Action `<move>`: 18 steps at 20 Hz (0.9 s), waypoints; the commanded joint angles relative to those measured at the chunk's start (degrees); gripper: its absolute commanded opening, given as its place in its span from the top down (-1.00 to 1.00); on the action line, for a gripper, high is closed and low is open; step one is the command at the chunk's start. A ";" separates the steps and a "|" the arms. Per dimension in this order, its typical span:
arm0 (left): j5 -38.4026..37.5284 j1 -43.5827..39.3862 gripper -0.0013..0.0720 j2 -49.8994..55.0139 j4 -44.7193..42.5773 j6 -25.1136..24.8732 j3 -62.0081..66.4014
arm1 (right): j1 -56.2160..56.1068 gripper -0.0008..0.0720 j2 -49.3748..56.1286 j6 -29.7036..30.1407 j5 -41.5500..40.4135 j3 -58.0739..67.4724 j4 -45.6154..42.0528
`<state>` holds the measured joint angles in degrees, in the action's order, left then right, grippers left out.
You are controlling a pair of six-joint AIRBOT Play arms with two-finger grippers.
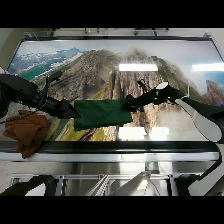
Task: Fold the shirts.
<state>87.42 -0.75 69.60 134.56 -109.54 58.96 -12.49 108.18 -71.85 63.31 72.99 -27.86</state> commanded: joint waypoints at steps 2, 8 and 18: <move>0.07 -0.07 0.92 -0.04 0.20 0.11 -0.02 | -0.24 0.92 -2.58 6.12 -0.37 0.15 11.17; 0.13 -0.07 0.92 -0.04 0.31 0.09 -0.02 | 25.00 0.92 -30.05 -12.15 2.69 0.13 -18.12; -2.67 -0.09 0.92 -0.02 -0.02 -1.44 -0.02 | 76.63 0.92 -50.90 -30.49 24.63 -11.54 -70.95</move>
<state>85.62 -0.80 69.60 134.78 -110.02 58.96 51.22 58.78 -100.77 84.38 66.46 -87.70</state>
